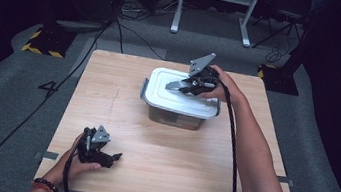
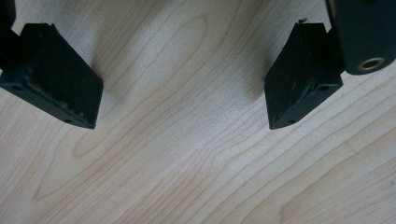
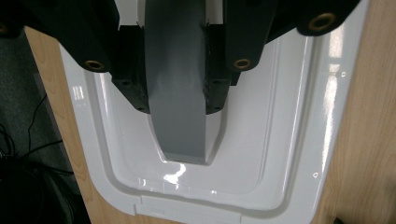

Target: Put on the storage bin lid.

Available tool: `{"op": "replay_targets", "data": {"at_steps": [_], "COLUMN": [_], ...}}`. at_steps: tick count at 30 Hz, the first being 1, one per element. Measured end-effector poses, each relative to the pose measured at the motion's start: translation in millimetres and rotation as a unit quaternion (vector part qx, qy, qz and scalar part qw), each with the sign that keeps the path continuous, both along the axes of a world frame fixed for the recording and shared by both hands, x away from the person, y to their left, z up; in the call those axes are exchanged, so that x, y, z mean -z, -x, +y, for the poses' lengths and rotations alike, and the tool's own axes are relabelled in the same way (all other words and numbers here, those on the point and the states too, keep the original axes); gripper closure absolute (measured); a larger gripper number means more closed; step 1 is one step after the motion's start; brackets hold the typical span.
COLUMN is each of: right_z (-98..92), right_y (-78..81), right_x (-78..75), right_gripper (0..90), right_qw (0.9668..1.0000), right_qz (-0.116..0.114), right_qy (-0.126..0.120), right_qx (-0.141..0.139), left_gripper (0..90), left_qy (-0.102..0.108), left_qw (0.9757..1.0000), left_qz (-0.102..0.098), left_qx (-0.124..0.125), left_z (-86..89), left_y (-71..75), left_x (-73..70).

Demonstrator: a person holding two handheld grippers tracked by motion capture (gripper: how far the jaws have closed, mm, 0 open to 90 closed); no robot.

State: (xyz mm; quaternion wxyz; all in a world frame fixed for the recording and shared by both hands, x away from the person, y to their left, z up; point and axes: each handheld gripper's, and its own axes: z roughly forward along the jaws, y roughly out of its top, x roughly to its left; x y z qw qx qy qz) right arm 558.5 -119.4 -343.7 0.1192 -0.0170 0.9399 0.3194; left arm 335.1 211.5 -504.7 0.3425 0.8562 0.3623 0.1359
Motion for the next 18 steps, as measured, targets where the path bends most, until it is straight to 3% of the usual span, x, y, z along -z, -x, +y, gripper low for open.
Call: {"op": "replay_targets", "data": {"at_steps": [7,10,12,13,16,18], "right_z": [1.5,2.2,0.7,-2.1,-5.1,-8.4], "right_y": [-0.2,2.2,1.6,-0.3,0.3,3.5], "right_x": [3.4,4.5,4.5,5.1,5.7,5.1], "right_gripper": [66.8,66.6,63.2,53.5,55.1,49.4], "right_qw": [1.0,1.0,0.9999,0.9991,0.9985,0.9967], "right_qz": [0.005,-0.004,0.001,0.004,0.012,0.012], "right_qy": [-0.002,-0.005,-0.008,-0.016,-0.029,-0.05], "right_qx": [-0.001,0.003,0.007,0.04,0.044,0.063], "left_gripper": [12.0,12.0,12.0,12.0,12.0,12.0], "left_qy": [0.0,0.001,0.001,0.0,0.001,0.0], "left_qw": [1.0,1.0,1.0,1.0,1.0,1.0], "left_qz": [0.0,0.0,0.0,0.0,0.0,0.0], "left_qx": [0.0,0.0,0.0,0.0,0.0,0.0], "left_z": [0.0,-0.1,-0.1,0.0,0.0,0.0], "left_y": [0.0,0.0,0.0,0.0,0.0,-0.1], "left_x": [0.0,0.1,0.0,0.0,0.1,0.0]}}
